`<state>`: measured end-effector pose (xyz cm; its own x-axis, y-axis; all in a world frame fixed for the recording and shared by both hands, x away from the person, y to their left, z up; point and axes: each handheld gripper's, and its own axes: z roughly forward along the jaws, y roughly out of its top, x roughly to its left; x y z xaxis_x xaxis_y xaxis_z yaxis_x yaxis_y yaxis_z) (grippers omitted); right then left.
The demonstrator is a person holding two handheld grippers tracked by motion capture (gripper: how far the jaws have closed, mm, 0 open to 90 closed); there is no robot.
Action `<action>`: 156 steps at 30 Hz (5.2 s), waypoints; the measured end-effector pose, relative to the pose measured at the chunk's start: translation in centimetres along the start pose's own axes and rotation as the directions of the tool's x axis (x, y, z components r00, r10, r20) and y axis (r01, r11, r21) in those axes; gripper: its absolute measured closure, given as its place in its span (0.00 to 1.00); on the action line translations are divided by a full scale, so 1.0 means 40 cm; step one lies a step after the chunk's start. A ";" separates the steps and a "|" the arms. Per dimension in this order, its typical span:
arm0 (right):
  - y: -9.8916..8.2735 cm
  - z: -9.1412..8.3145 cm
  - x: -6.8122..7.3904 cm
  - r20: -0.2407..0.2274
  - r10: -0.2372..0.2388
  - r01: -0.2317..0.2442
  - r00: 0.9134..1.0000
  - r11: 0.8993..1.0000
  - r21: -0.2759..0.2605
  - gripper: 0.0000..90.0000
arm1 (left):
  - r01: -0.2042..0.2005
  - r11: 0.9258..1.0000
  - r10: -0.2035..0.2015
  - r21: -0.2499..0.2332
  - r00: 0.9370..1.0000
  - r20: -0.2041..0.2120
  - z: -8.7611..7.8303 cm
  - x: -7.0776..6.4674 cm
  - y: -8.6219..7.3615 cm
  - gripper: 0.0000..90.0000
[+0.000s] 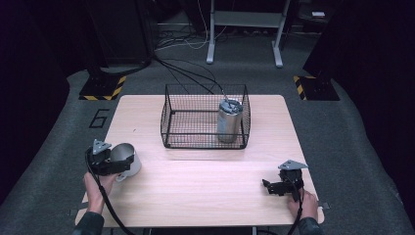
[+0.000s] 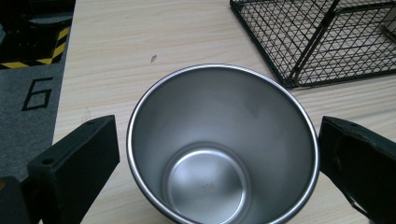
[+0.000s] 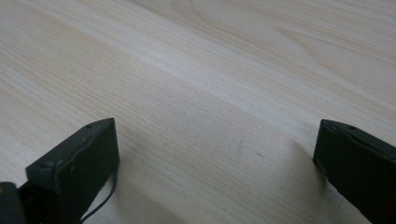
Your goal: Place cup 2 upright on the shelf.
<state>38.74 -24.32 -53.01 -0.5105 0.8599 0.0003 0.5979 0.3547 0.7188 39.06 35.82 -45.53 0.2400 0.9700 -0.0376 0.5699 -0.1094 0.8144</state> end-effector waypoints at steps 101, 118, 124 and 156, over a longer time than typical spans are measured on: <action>-0.001 0.000 -0.002 -0.001 -0.008 0.008 1.000 1.000 0.002 0.00 | -0.307 0.948 0.317 -0.086 0.934 0.163 -0.070 -0.277 0.176 0.07; 0.000 0.000 -0.002 -0.001 -0.008 0.008 1.000 1.000 0.002 0.00 | -0.328 0.937 0.346 -0.122 0.918 0.193 -0.060 -0.327 0.221 0.07; -0.001 0.000 -0.002 -0.001 -0.009 0.009 1.000 1.000 0.002 0.00 | -0.335 0.933 0.356 -0.130 0.912 0.204 -0.052 -0.345 0.238 0.07; -0.001 0.000 -0.003 -0.002 -0.012 0.012 1.000 1.000 0.001 0.00 | -0.332 0.932 0.358 -0.146 0.904 0.235 0.023 -0.400 0.386 0.07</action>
<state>38.77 -24.43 -53.04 -0.5189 0.8548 -0.0073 0.5921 0.3656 0.7181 44.76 18.39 -32.88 0.6057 0.7863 0.1218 0.3366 -0.3919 0.8562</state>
